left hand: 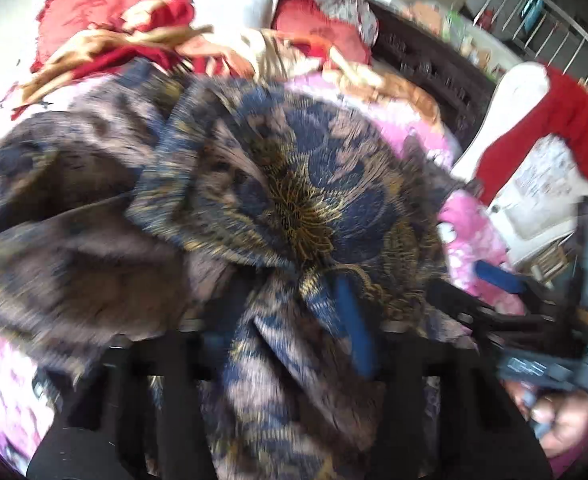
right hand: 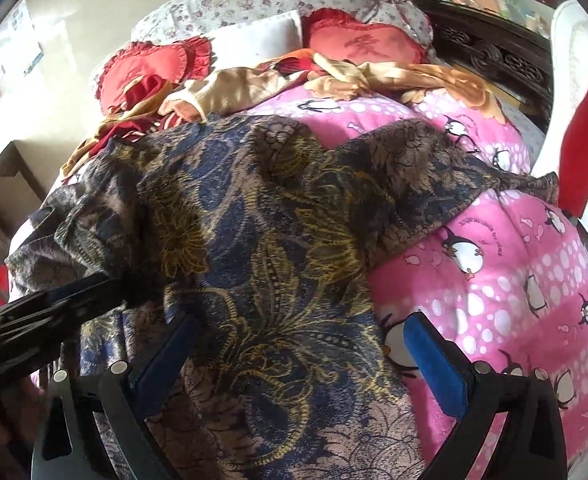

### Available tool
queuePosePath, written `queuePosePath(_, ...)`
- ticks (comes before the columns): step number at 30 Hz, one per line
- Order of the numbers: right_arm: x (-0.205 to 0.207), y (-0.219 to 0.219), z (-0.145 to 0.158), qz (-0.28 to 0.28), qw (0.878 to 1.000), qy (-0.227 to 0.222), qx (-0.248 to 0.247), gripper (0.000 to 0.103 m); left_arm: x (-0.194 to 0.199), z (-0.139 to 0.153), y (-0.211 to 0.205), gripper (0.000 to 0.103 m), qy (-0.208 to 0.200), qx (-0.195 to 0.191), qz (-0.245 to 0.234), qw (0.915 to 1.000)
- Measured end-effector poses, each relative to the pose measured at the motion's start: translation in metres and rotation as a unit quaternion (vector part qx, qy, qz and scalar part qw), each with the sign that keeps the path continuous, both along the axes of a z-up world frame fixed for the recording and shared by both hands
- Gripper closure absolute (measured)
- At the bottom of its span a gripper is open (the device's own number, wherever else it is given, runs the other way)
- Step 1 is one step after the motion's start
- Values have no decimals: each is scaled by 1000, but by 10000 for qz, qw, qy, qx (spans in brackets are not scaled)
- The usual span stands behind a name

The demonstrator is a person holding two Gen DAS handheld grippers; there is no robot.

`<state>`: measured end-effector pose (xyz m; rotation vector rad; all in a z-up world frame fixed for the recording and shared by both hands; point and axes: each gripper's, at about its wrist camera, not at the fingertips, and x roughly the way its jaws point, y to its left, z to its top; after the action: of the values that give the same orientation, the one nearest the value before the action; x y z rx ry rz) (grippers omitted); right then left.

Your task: Fold small clothes

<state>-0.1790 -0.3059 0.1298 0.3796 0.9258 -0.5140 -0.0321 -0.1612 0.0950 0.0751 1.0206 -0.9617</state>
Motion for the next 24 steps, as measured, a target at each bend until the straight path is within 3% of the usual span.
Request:
queuePosePath(3,5,9,3,261,9996,-106,12,0,-13,23,37,41,-470,-186,114,9987)
queuePosePath(8,34,30,9,863,9958,-255,-148,0,-9,21,95,37,-1357,513,887,9854)
queuePosePath(11,62,49,13,1363,9898,-305,-277,0,12,2,118,37,-1380,1024,1405,9751)
queuePosePath(16,109,91,3,2105,9746,-118,-754,2,45,-27,136,37,-951,1259,1908,9689)
queuePosePath(17,119,95,-2,2158,9725,-81,-877,12,49,-30,138,37,-891,1282,1956,9682)
queuePosePath(19,133,96,-11,2276,9699,-97,-864,52,53,-35,138,37,-800,1269,1995,9683)
queuePosePath(20,137,93,-14,2283,9704,-74,-786,84,54,-36,139,37,-786,1272,1997,9684)
queuePosePath(22,138,75,-11,1987,9788,-188,-457,89,51,-34,140,37,-806,1271,1979,9686)
queuePosePath(24,120,48,9,1595,9840,-790,17,94,46,-33,143,37,-830,1237,1926,9699)
